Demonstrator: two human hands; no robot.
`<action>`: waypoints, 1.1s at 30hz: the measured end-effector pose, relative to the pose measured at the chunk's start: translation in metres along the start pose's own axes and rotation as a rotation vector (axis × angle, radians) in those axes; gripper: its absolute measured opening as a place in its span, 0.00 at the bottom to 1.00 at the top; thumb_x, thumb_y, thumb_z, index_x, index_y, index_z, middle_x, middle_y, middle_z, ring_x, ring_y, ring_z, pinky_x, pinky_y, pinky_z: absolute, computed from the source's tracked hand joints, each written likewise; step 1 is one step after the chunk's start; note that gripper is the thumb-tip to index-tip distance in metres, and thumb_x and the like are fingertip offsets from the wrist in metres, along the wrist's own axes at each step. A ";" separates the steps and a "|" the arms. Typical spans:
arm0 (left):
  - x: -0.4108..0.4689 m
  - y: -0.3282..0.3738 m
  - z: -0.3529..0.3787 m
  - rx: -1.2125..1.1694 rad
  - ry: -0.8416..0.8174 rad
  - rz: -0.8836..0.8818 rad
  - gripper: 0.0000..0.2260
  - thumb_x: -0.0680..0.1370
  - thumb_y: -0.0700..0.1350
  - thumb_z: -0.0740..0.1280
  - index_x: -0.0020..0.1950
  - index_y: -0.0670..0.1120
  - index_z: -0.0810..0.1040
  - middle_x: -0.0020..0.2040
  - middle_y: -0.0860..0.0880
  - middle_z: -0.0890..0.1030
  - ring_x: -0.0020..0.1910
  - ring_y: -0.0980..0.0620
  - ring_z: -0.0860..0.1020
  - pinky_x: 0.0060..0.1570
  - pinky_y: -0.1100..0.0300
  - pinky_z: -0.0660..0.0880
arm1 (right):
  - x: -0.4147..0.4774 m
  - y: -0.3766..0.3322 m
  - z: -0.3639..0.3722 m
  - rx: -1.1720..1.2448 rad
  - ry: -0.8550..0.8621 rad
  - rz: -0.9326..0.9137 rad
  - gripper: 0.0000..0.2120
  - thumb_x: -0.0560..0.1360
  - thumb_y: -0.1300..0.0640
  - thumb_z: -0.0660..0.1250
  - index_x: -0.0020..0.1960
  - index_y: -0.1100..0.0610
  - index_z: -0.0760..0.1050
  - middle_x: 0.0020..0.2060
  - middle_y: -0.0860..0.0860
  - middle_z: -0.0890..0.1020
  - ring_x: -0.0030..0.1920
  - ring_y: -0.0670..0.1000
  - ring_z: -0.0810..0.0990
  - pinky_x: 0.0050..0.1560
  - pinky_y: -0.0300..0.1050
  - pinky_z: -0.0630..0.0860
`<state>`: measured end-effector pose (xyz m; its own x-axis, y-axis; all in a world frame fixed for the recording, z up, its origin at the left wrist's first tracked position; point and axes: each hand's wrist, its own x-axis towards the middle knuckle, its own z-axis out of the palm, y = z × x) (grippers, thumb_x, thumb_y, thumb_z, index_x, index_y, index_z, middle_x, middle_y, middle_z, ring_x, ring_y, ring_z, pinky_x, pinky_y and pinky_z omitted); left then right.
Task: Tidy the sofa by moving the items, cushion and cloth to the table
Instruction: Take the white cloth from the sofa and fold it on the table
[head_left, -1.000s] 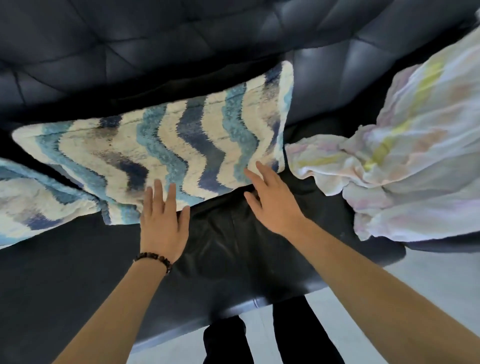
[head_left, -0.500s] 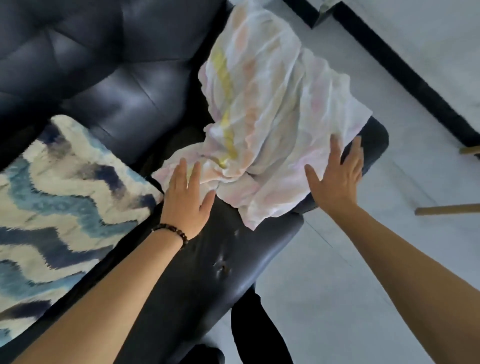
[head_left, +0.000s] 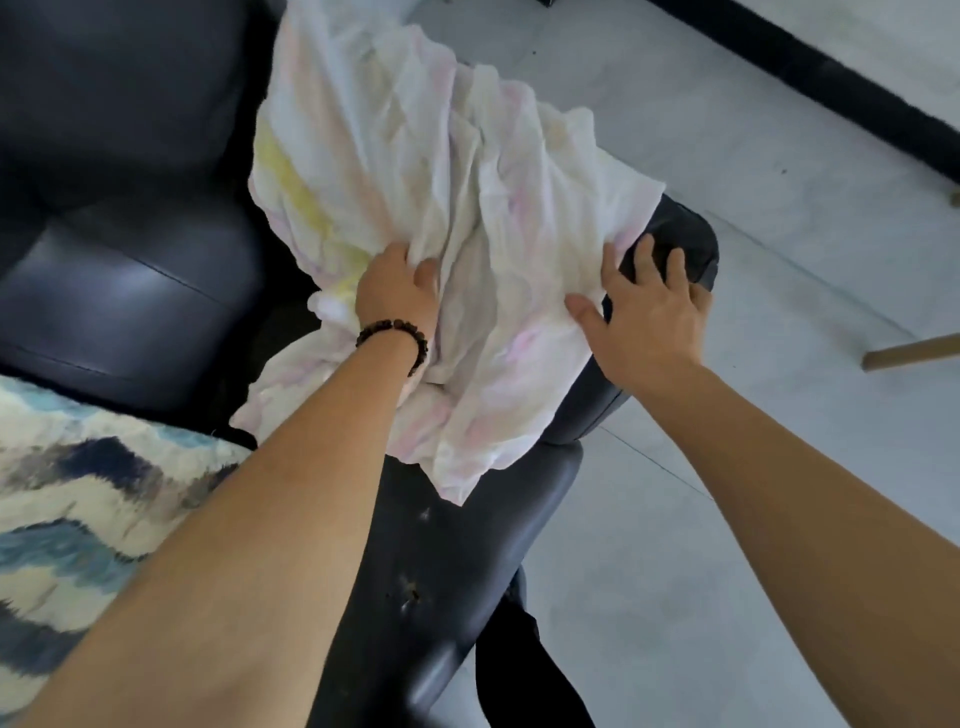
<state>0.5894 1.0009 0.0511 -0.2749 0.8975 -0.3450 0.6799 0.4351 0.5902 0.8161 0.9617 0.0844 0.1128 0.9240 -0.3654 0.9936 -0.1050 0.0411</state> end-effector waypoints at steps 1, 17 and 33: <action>-0.009 -0.008 0.008 0.030 -0.020 -0.017 0.12 0.82 0.49 0.60 0.54 0.41 0.73 0.49 0.43 0.78 0.51 0.42 0.76 0.47 0.54 0.70 | 0.001 -0.002 -0.001 0.020 -0.018 0.001 0.34 0.81 0.32 0.45 0.82 0.47 0.46 0.82 0.56 0.49 0.80 0.63 0.46 0.75 0.62 0.53; -0.266 -0.134 -0.029 -0.430 0.078 -0.406 0.08 0.83 0.49 0.59 0.53 0.44 0.71 0.45 0.52 0.77 0.45 0.52 0.76 0.38 0.71 0.69 | -0.148 -0.040 0.027 1.260 0.017 0.297 0.12 0.82 0.61 0.55 0.61 0.57 0.73 0.49 0.48 0.78 0.48 0.46 0.76 0.47 0.36 0.72; -0.479 -0.064 -0.227 -0.418 0.129 -0.051 0.08 0.82 0.48 0.61 0.52 0.43 0.71 0.42 0.55 0.73 0.40 0.59 0.73 0.35 0.73 0.67 | -0.452 0.010 -0.105 1.036 0.073 0.244 0.13 0.83 0.48 0.60 0.64 0.50 0.76 0.48 0.48 0.79 0.52 0.53 0.78 0.50 0.41 0.68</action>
<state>0.5234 0.5599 0.3442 -0.4019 0.8642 -0.3027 0.3370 0.4469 0.8287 0.7754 0.5816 0.3478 0.3425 0.8521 -0.3957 0.4632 -0.5196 -0.7180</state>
